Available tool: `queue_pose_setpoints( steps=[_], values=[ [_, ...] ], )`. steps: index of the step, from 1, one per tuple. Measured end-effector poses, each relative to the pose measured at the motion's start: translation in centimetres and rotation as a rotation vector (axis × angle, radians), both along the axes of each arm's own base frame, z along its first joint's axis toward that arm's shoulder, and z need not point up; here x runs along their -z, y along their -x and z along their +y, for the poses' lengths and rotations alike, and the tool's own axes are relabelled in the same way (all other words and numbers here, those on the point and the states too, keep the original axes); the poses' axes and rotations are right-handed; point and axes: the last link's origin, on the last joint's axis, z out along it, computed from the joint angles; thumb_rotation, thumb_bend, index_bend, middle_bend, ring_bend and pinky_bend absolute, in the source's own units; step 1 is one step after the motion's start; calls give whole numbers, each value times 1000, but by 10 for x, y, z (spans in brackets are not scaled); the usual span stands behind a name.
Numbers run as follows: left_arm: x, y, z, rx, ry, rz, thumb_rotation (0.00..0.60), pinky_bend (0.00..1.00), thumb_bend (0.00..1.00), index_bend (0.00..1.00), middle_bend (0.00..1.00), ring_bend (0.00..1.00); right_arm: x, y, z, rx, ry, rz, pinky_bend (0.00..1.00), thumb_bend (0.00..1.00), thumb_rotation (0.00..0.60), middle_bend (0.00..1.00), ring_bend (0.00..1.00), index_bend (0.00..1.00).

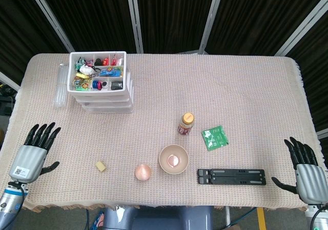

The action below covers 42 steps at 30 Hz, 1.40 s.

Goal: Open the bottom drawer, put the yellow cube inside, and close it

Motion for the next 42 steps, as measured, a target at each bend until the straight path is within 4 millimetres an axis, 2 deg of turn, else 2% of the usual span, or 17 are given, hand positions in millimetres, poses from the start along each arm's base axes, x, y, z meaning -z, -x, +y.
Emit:
queue_pose_setpoints(
  steps=[17,18,21,22,24,26,29,33,42],
  values=[
    [3,0,0,-11,8,3,600,0,0,0,0,0,1,1,-1,6,-9,-2,0,0,600,0,0,20],
    [3,0,0,-13,9,2,600,0,10,0,0,0,2,1,-1,6,-9,-3,0,0,600,0,0,21],
    [3,0,2,-16,8,-2,600,24,144,0,1,1,3,1,-2,7,-13,-4,0,0,600,0,0,24],
    [3,0,3,-15,7,-4,600,90,212,0,49,44,3,1,-2,9,-14,-5,0,0,600,0,0,25],
    [3,-1,4,-12,7,-12,600,285,334,0,273,256,3,2,-2,15,-13,-6,0,0,600,0,0,26],
    [3,-4,8,-2,1,-23,600,478,480,0,603,555,2,3,-2,19,-8,-10,0,0,600,0,0,28],
    [7,-11,16,20,-4,-40,600,589,619,0,818,740,2,2,-2,19,-8,-17,0,0,600,0,0,30],
    [19,-14,26,-5,31,-78,600,655,721,0,902,825,2,1,-2,13,-13,-17,0,0,600,0,0,33],
    [52,-23,52,-245,165,-304,600,690,787,0,926,861,2,1,-2,13,-12,-17,0,0,600,0,0,43]
  ],
)
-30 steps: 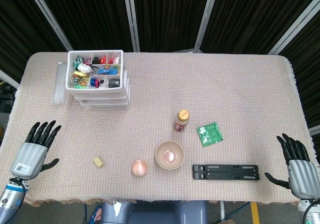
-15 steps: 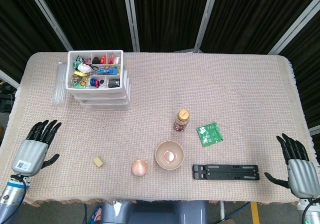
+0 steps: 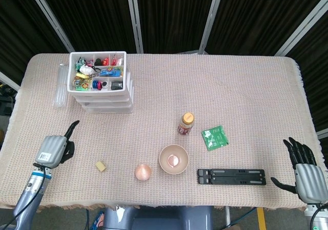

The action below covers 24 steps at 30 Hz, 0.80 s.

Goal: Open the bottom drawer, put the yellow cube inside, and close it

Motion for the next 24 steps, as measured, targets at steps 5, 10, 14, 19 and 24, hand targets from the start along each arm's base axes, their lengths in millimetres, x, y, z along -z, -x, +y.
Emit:
queue_pose_setpoints(
  steps=[5,10,14,19,24],
  values=[
    [16,-9,16,-175,81,-179,600,703,956,0,929,871,0,0,0,1,0,-4,0,0,600,0,0,52],
    [31,-24,39,-322,150,-346,600,713,1000,0,931,878,-1,0,0,0,-2,-10,0,0,600,0,0,53],
    [42,-41,57,-406,190,-463,600,716,1000,0,938,884,-1,1,0,0,-3,-15,0,0,600,0,0,53],
    [57,-63,78,-467,230,-577,600,716,1000,0,939,885,-2,1,0,1,-3,-19,0,0,600,0,0,54],
    [69,-74,92,-519,249,-663,600,716,1000,0,939,885,-2,1,0,3,-1,-21,0,0,600,0,0,54]
  ],
)
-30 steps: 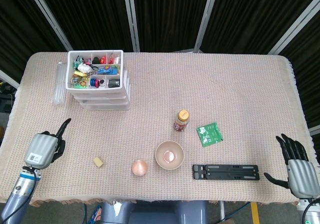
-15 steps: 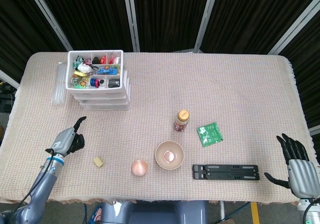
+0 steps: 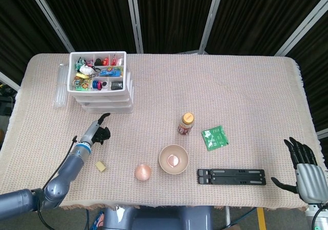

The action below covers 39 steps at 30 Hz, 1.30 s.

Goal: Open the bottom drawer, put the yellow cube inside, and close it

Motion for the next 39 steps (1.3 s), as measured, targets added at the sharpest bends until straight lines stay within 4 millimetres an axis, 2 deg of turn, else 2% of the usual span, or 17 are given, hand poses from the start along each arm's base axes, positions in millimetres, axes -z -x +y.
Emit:
queue_pose_setpoints(
  steps=[7,21,39],
  values=[
    [7,-2,9,-38,-12,-26,600,716,1000,0,939,885,0,0,0,1,2,-2,0,0,600,0,0,54],
    [13,14,13,-136,-20,-54,600,716,1000,0,939,885,0,-1,1,1,4,-7,0,0,600,0,0,54],
    [27,11,24,-194,-14,-118,600,716,1000,0,939,885,-1,-1,1,3,7,-14,0,0,600,0,0,54]
  ],
)
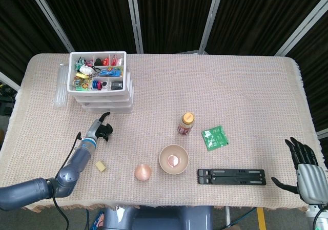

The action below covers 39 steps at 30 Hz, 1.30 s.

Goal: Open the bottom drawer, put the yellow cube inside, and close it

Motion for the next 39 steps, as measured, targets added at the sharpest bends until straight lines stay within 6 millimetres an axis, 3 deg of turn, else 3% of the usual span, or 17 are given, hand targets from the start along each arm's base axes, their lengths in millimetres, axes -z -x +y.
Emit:
queue_pose_setpoints(
  steps=[27,39],
  values=[
    [12,-7,17,-77,-3,-140,600,716,1000,3,939,885,-1,0,1,5,0,0,0,0,600,0,0,54],
    [20,-14,19,-63,13,-159,600,716,1000,138,939,885,0,1,1,11,0,-2,0,0,600,0,0,54]
  ],
)
